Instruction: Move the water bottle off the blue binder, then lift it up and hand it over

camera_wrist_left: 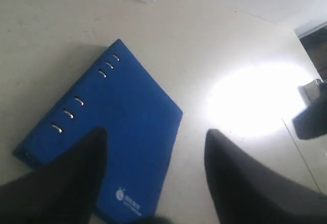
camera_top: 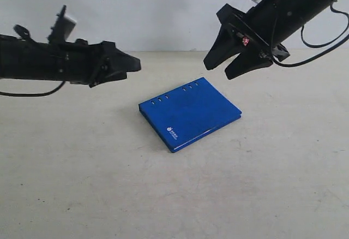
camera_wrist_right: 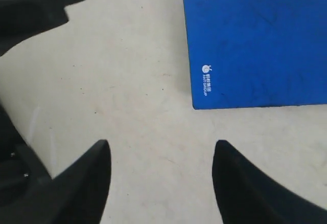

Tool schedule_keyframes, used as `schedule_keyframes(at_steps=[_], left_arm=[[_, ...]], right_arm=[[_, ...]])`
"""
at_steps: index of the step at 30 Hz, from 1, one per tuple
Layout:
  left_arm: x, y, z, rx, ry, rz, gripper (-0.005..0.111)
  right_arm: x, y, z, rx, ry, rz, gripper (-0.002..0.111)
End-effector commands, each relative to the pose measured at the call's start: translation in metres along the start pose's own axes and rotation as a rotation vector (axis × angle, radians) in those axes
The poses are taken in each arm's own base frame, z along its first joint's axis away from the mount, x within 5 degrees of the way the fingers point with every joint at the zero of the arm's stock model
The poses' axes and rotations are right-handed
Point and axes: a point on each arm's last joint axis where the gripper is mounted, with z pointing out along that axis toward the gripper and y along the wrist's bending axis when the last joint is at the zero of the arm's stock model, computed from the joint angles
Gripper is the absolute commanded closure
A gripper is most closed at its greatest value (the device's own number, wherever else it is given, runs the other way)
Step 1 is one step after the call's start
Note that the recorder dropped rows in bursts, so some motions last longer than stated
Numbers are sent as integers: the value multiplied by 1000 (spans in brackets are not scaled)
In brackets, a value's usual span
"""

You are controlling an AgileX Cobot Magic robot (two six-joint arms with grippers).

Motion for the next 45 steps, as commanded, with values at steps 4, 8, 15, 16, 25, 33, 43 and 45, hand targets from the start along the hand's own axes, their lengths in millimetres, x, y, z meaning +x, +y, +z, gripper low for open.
schedule_keyframes(at_steps=[4,8,15,16,25,33,43,45], left_arm=[[-1,49,61,-7,151,-24,52],[3,64,77,-5,208,-35,52],[1,71,94,38,229,-9,52],[2,70,96,37,249,17,52],[53,8,110,378,658,176,52],[45,13,116,262,581,12,52],[38,14,121,209,499,-132,52],[33,11,123,230,452,-176,52]], right_arm=[[5,6,-16,88,-2,-24,56],[6,13,-24,87,-23,-40,56],[8,22,-32,82,-47,-57,56],[8,23,-33,82,-50,-60,56],[17,38,-58,171,-90,-29,56],[19,-66,-18,78,1,381,56],[50,-165,-2,-26,16,521,56],[52,-172,10,-59,27,541,56]])
